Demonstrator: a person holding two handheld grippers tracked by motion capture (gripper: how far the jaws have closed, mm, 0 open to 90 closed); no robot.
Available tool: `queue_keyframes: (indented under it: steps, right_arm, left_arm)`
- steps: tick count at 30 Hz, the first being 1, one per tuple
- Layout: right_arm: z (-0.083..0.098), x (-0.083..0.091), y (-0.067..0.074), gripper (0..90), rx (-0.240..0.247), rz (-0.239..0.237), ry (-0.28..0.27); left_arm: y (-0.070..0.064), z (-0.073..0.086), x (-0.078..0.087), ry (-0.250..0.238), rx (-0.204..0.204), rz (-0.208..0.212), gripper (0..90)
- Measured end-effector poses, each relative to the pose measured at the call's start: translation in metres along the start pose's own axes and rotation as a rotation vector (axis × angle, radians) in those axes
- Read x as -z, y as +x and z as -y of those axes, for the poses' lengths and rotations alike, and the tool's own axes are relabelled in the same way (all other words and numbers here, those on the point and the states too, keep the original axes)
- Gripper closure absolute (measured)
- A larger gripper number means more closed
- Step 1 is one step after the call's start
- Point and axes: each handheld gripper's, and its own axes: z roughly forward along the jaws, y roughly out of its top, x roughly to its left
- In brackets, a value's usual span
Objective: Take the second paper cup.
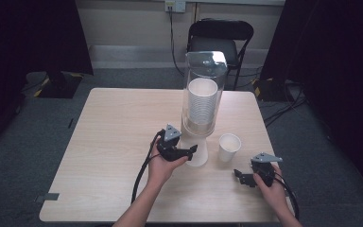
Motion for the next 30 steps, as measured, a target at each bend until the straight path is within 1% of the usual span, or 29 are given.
queue_keyframes:
  steps: [1,2,3,5,6,7,9,10,11,12,13,14,16,17,18,20,22,25,27,28,30]
  right_arm:
    - [0.000,0.000,0.000,13.1,-0.002,0.001,0.001]
    - [0.000,0.000,0.000,13.1,-0.002,0.001,0.001]
    - [0.000,0.000,0.000,13.1,-0.001,0.000,0.001]
    - [0.000,0.000,0.000,13.1,-0.003,0.001,0.002]
    - [0.000,0.000,0.000,13.1,-0.001,0.001,0.001]
    - [0.000,0.000,0.000,13.1,-0.002,0.001,0.001]
    - [0.000,0.000,0.000,13.1,-0.002,0.001,0.001]
    - [0.000,0.000,0.000,13.1,-0.002,0.001,0.001]
    - [0.000,0.000,0.000,13.1,-0.003,0.001,0.002]
    - [0.000,0.000,0.000,13.1,-0.002,0.000,0.001]
    - [0.000,0.000,0.000,13.1,-0.002,0.001,0.001]
    - [0.000,0.000,0.000,13.1,-0.002,0.001,0.001]
    - [0.000,0.000,0.000,13.1,-0.002,0.001,0.001]
    - [0.000,0.000,0.000,13.1,-0.003,0.001,0.002]
    - [0.000,0.000,0.000,13.1,-0.002,0.001,0.001]
    - [0.000,0.000,0.000,13.1,-0.002,0.001,0.001]
    - [0.000,0.000,0.000,13.1,-0.002,0.001,0.001]
    - [0.000,0.000,0.000,13.1,-0.003,0.001,0.002]
    - [0.000,0.000,0.000,13.1,-0.003,0.000,0.002]
    - [0.000,0.000,0.000,13.2,-0.003,0.001,0.002]
    - [0.000,0.000,0.000,13.1,-0.002,0.001,0.001]
  left_arm:
    - [0.000,-0.002,-0.002,-0.027,0.015,0.007,19.6]
    - [0.000,-0.004,-0.004,-0.019,0.010,0.003,20.0]
    - [-0.001,-0.006,-0.006,-0.029,0.004,-0.005,20.1]
    - [-0.003,-0.009,-0.009,-0.029,-0.001,0.005,20.4]
    - [-0.005,-0.010,-0.011,-0.032,-0.016,0.012,21.8]
    - [-0.007,-0.011,-0.013,-0.035,-0.022,0.013,22.1]
    - [-0.010,-0.012,-0.015,-0.058,-0.020,0.017,22.8]
    - [-0.010,-0.012,-0.016,-0.077,-0.022,0.023,24.3]
    - [-0.011,-0.012,-0.018,-0.084,-0.027,0.021,24.4]
    - [-0.012,-0.012,-0.019,-0.085,-0.032,0.019,24.9]
    - [-0.012,-0.013,-0.019,-0.084,-0.038,0.007,25.3]
    - [-0.012,-0.012,-0.021,-0.101,-0.035,0.009,25.2]
    - [-0.012,-0.013,-0.023,-0.103,-0.040,0.001,26.1]
    - [-0.011,-0.013,-0.024,-0.107,-0.041,0.004,26.8]
    - [-0.012,-0.013,-0.025,-0.109,-0.033,0.014,27.4]
    - [-0.012,-0.012,-0.027,-0.103,-0.058,0.022,31.5]
    - [-0.013,-0.012,-0.028,-0.102,-0.072,0.028,36.6]
    - [-0.012,-0.013,-0.027,-0.089,-0.072,0.037,37.4]
    - [-0.011,-0.016,-0.026,-0.065,-0.089,0.037,37.6]
    - [-0.010,-0.017,-0.024,-0.053,-0.107,0.029,37.7]
    - [-0.007,-0.019,-0.021,-0.038,-0.120,0.045,37.8]
